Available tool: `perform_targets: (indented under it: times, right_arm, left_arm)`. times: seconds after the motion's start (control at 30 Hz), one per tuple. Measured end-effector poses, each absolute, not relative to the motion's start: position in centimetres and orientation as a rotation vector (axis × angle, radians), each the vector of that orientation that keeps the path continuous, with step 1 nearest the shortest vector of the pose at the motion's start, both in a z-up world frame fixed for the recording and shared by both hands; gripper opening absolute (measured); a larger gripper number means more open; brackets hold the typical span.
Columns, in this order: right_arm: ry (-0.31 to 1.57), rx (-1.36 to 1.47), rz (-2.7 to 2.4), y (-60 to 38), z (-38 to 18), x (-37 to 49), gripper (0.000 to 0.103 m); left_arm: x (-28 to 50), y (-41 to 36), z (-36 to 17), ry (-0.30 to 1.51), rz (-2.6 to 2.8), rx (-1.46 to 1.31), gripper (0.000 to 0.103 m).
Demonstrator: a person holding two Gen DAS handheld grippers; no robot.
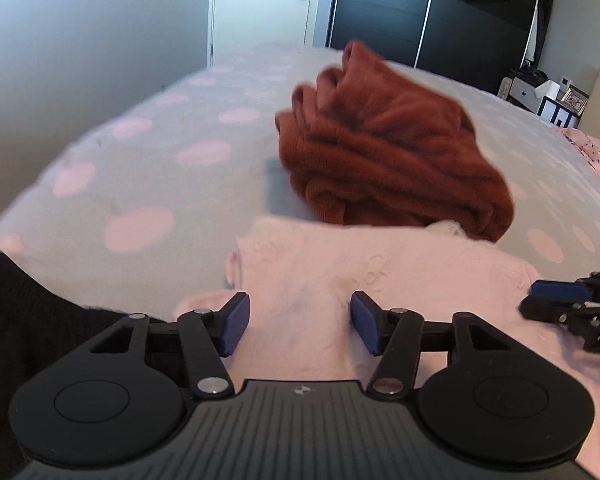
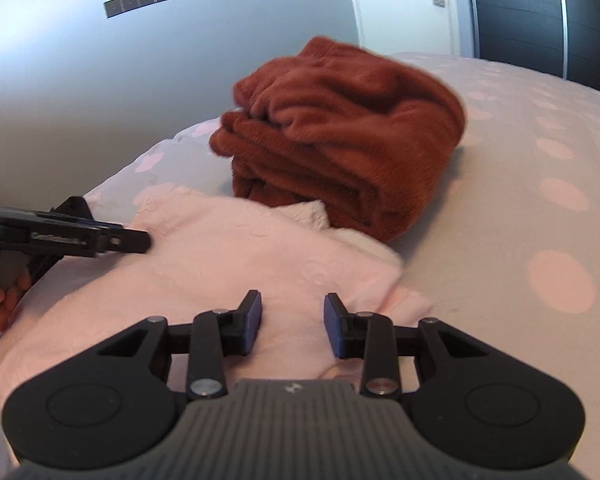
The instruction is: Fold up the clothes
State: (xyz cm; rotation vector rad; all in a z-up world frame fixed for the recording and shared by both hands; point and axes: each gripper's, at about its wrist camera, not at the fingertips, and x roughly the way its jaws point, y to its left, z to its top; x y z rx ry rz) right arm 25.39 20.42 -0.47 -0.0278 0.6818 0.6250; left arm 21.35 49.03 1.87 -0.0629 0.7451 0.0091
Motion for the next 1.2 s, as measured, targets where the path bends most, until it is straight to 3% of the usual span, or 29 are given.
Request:
perform_targets:
  times: [0.23, 0.47, 0.7, 1.03, 1.13, 1.2]
  right_arm:
    - [0.546, -0.13, 0.789, 20.1, 3.6, 16.7, 0.037]
    - [0.548, -0.276, 0.848, 21.5, 1.7, 11.3, 0.04]
    - [0.646, -0.319, 0.833, 21.2, -2.5, 11.4, 0.041]
    - [0.64, -0.265, 0.729, 15.1, 1.1, 9.9, 0.044]
    - [0.617, -0.248, 0.689, 11.9, 3.2, 8.7, 0.052]
    - [0.619, -0.224, 0.668, 9.5, 4.6, 7.7, 0.062]
  left_arm:
    - [14.2, 46.3, 6.8, 0.764, -0.019, 0.017, 0.054]
    - [10.6, 44.1, 2.4, 0.884, -0.014, 0.044, 0.043]
    - [10.2, 45.3, -2.6, 0.987, 0.054, 0.012, 0.043]
    - [7.5, 44.0, 1.4, 0.927, 0.124, -0.009, 0.045]
    - [6.7, 41.2, 4.4, 0.878, 0.075, 0.017, 0.051]
    - [6.7, 38.7, 6.8, 0.831, 0.015, 0.028, 0.058]
